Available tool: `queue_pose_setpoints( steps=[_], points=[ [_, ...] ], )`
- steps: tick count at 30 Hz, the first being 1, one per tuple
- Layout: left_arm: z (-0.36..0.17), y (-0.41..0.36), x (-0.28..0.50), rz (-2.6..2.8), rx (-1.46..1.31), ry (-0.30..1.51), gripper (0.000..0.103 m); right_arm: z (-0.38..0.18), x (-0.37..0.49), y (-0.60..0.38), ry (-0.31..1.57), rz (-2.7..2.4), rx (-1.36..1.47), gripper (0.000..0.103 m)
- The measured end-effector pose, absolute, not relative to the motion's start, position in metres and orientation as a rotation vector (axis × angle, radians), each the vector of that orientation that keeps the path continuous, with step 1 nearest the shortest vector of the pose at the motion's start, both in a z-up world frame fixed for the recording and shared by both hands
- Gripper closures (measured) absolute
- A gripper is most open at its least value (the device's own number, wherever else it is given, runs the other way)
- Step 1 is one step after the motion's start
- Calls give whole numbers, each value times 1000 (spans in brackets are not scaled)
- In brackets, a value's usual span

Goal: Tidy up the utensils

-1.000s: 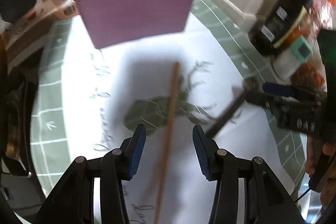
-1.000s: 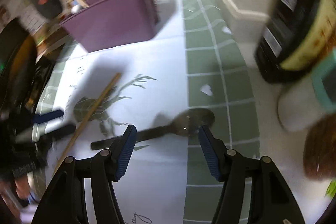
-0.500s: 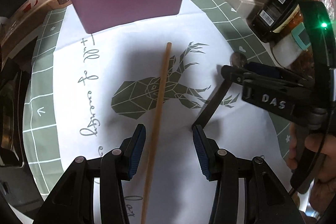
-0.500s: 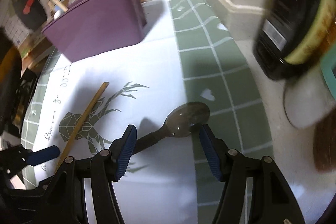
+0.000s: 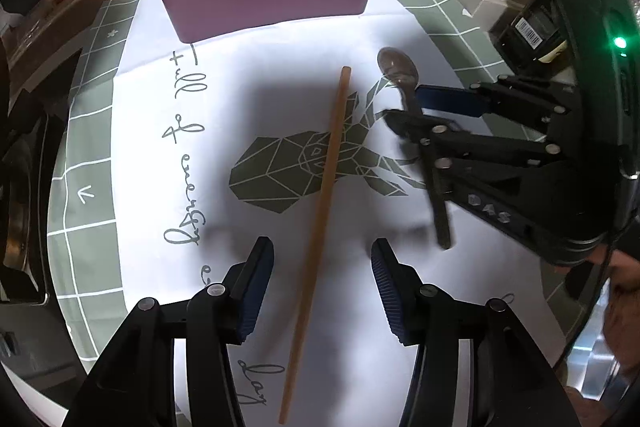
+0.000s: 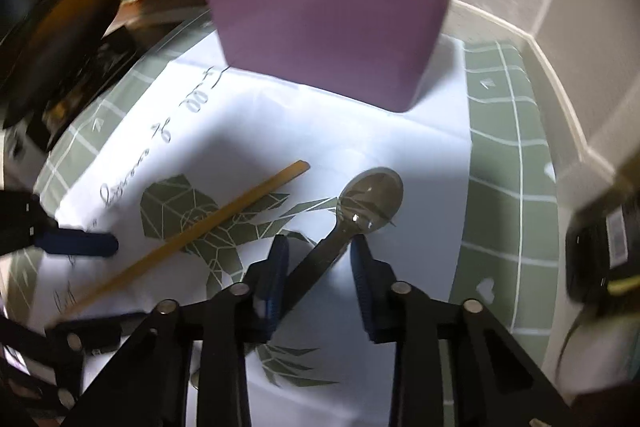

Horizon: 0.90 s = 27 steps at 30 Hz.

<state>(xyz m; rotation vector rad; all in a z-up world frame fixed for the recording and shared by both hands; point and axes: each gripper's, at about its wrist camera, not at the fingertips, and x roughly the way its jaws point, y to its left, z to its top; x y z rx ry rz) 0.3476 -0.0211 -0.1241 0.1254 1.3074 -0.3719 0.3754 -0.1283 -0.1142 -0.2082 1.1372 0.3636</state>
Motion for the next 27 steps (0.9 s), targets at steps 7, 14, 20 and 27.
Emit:
queue_pose_setpoints(
  steps=[7, 14, 20, 27],
  points=[
    [-129, -26, 350, -361, 179, 1300, 50, -112, 369, -154, 1176, 380, -216, 77],
    [-130, -17, 358, -342, 162, 1299, 44, -108, 367, -193, 1172, 307, -81, 76],
    [-128, -3, 364, -328, 99, 1312, 44, -111, 378, -190, 1176, 297, -1, 75],
    [-113, -15, 378, -396, 83, 1315, 44, -116, 403, -159, 1178, 293, -176, 64]
  ],
)
